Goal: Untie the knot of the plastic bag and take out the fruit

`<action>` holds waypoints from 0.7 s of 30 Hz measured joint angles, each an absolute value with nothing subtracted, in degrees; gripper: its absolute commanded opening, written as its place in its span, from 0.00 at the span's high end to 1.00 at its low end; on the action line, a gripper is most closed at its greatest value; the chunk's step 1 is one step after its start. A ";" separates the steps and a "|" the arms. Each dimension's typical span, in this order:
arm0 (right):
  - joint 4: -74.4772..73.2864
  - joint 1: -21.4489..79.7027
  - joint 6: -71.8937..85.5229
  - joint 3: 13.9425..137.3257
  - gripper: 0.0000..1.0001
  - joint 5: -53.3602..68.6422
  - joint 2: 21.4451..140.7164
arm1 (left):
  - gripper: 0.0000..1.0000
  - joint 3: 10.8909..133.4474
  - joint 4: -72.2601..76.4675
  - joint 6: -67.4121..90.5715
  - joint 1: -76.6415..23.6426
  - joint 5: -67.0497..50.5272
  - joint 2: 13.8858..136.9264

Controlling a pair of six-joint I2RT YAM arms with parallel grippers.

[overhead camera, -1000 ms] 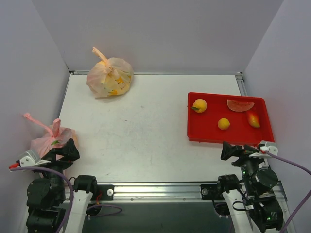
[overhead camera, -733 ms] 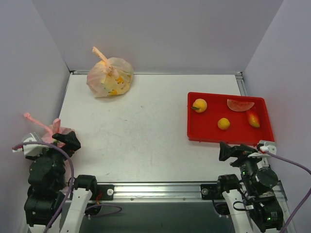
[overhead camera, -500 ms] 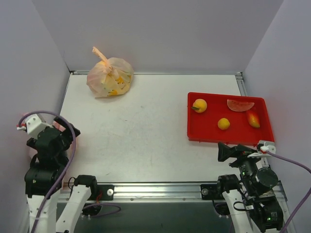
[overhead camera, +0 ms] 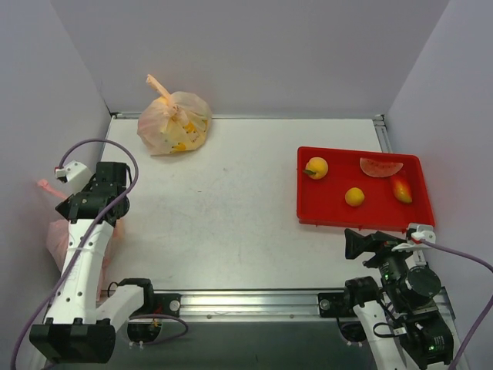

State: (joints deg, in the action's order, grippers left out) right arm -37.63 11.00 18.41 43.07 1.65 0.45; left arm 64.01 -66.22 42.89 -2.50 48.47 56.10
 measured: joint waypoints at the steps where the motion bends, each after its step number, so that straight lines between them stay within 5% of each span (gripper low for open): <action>1: -37.71 11.20 18.41 43.16 0.00 1.21 0.45 | 0.03 63.77 -66.02 42.85 -1.80 49.10 56.86; 7: -38.11 11.92 17.98 43.53 0.00 -1.74 0.45 | 0.03 59.33 -62.35 41.25 5.89 49.19 59.90; 9: -38.24 12.10 17.76 43.79 0.00 -2.74 0.45 | 0.10 57.45 -61.19 40.64 6.94 49.17 60.73; 11: -38.41 12.10 17.63 43.99 0.00 -3.70 0.45 | 0.21 56.97 -59.92 39.72 7.31 49.36 61.41; 12: -38.46 12.10 17.56 44.05 0.00 -4.10 0.45 | 0.41 56.95 -59.33 39.53 7.60 49.28 61.54; 16: -38.59 12.16 17.54 44.05 0.00 -4.51 0.45 | 0.90 56.25 -57.80 38.52 8.05 48.14 61.39; 18: -38.63 12.29 17.54 44.05 0.00 -4.56 0.45 | 1.00 55.70 -56.60 37.78 7.97 46.68 61.14; 21: -38.68 12.49 17.47 44.05 0.00 -4.56 0.45 | 1.00 54.85 -54.98 35.77 7.27 44.01 59.94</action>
State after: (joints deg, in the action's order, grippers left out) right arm -38.68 12.49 17.47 44.05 -4.56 0.45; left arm 54.85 -54.98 35.77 7.27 44.01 59.94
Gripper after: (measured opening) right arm 0.999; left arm 0.047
